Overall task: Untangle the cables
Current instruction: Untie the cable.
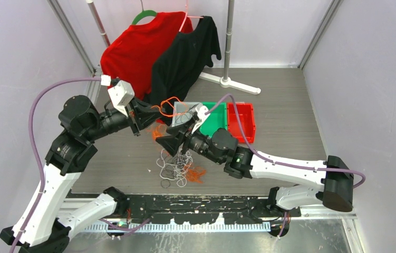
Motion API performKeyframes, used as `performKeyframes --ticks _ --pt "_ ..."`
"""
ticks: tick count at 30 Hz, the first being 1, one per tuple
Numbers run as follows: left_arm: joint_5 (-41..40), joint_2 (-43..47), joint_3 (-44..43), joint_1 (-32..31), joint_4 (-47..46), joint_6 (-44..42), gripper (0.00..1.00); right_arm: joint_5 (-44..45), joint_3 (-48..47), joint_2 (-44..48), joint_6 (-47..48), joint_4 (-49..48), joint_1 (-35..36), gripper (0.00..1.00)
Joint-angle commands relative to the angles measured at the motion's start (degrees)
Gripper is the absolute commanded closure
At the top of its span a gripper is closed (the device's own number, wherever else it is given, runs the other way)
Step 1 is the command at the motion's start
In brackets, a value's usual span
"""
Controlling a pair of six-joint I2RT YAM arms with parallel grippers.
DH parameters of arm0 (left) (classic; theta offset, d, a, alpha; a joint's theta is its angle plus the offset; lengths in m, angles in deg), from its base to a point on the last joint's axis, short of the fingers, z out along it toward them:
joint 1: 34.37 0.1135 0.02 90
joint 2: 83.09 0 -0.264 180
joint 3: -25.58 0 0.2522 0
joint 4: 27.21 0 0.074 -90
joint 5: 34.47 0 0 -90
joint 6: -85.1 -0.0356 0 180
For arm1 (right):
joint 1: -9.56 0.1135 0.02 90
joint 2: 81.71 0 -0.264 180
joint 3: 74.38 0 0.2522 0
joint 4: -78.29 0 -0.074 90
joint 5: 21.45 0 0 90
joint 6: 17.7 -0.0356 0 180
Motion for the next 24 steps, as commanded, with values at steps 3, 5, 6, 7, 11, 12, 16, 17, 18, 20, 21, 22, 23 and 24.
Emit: performKeyframes --ticks 3,5,6,7,11,12,16,17,18,20,21,22,23,24 --pt "0.94 0.92 -0.96 -0.04 -1.75 -0.21 1.00 -1.49 -1.44 5.94 0.93 -5.63 0.15 0.30" --pt "0.87 0.87 -0.89 -0.04 -1.46 -0.55 1.00 -3.02 -1.85 7.72 1.57 -3.09 0.15 0.27" --pt "0.83 0.95 -0.88 -0.08 -1.44 -0.56 1.00 -3.52 -2.09 8.72 1.98 -1.09 0.15 0.27" --pt "0.88 0.96 -0.88 -0.05 -1.43 -0.52 1.00 -3.67 -2.24 9.65 2.49 0.81 0.17 0.27" --pt "1.54 0.71 -0.80 -0.04 -1.35 0.31 1.00 -4.06 -3.25 10.76 4.61 2.24 0.14 0.32" --pt "1.59 0.55 -0.77 -0.04 -1.35 0.58 1.00 -5.13 -4.15 10.32 5.10 2.27 0.13 0.36" --pt "2.05 -0.07 -1.03 -0.04 -1.43 2.22 1.00 -6.94 -7.99 5.81 6.77 1.34 0.10 0.46" --pt "2.17 -0.27 -1.19 -0.04 -1.37 2.62 1.00 -7.21 -8.95 5.01 7.14 0.67 0.15 0.49" --pt "2.18 -0.41 -1.31 -0.03 -1.26 3.00 1.00 -7.48 -9.71 3.48 7.27 -0.04 0.15 0.50" --pt "2.40 -0.64 -1.68 -0.04 -1.13 3.86 1.00 -7.42 -11.03 1.52 7.98 -1.21 0.06 0.54" --pt "2.59 -0.76 -1.85 -0.04 -1.07 4.44 1.00 -7.20 -11.42 0.58 8.03 -1.99 0.01 0.56" --pt "2.78 -0.83 -2.02 -0.05 -1.04 4.96 1.00 -7.19 -11.68 -0.26 8.08 -2.69 -0.02 0.58" --pt "2.96 -1.00 -2.22 -0.04 -0.96 5.60 1.00 -7.19 -12.08 -1.05 8.10 -3.35 -0.02 0.60" --pt "3.14 -1.03 -2.39 -0.04 -0.90 6.23 1.00 -7.03 -12.39 -1.88 8.07 -3.81 -0.10 0.62"
